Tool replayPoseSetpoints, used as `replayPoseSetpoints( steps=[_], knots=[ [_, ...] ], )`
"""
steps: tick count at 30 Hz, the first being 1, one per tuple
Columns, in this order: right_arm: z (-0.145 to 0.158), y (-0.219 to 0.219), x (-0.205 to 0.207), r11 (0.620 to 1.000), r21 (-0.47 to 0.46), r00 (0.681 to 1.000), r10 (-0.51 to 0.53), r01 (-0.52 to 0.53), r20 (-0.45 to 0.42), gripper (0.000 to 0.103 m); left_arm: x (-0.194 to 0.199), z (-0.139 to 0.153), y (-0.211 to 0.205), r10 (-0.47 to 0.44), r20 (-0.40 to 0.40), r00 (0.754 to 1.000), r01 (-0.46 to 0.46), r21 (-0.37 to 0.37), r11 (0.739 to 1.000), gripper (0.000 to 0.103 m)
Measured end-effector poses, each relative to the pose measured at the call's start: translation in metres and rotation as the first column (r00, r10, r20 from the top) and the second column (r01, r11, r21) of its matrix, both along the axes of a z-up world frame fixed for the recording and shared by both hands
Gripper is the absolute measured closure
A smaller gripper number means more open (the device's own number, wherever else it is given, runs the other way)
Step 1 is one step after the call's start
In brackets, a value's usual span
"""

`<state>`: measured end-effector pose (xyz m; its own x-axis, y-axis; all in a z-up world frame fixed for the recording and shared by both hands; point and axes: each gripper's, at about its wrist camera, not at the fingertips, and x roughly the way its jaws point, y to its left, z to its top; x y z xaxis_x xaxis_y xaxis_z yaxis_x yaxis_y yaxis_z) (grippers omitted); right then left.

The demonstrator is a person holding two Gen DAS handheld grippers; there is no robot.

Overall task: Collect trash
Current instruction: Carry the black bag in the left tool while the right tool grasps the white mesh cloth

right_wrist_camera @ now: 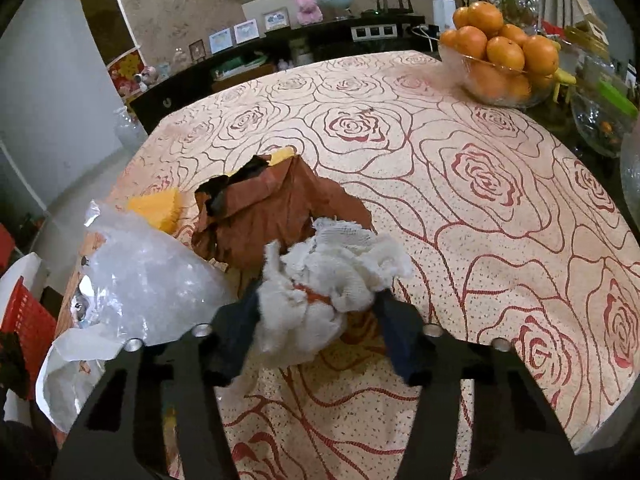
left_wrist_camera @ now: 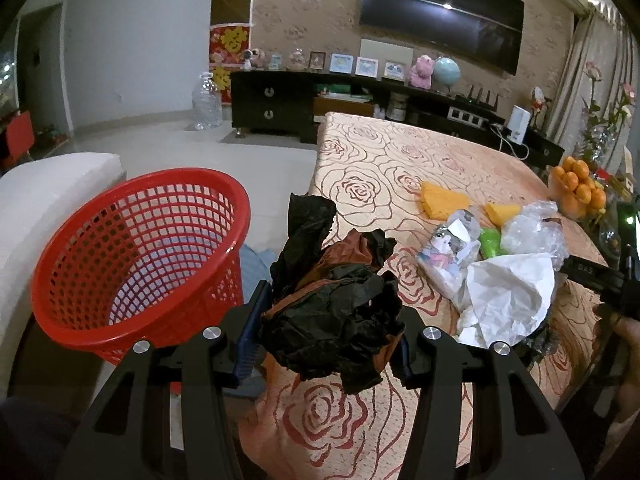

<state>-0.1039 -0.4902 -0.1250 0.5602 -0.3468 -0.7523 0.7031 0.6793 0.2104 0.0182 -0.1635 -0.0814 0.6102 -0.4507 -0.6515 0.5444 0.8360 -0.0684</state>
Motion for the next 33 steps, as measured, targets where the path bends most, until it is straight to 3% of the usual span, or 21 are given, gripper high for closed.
replayPoseSetpoints(
  steps=[6, 13, 20, 33],
  knots=[
    [0.005, 0.0, -0.008, 1.0, 0.007, 1.0, -0.012, 0.012, 0.027, 0.062, -0.002, 0.005, 0.002, 0.006, 0.019, 1.0, -0.006, -0.005, 1.0, 0.053],
    [0.036, 0.016, -0.021, 0.995, -0.098, 0.995, 0.01, 0.0, 0.098, 0.062, -0.003, 0.016, 0.011, 0.035, 0.06, 0.998, -0.034, -0.014, 0.999, 0.053],
    [0.068, 0.041, -0.018, 0.982, -0.179, 0.982, 0.09, -0.06, 0.167, 0.062, -0.004, 0.04, 0.029, 0.094, 0.131, 0.987, -0.092, -0.023, 0.996, 0.053],
    [0.098, 0.104, 0.016, 0.952, -0.19, 0.936, 0.28, -0.241, 0.212, 0.062, 0.023, 0.07, 0.077, 0.257, 0.186, 0.948, -0.253, -0.045, 0.966, 0.053]
  ],
)
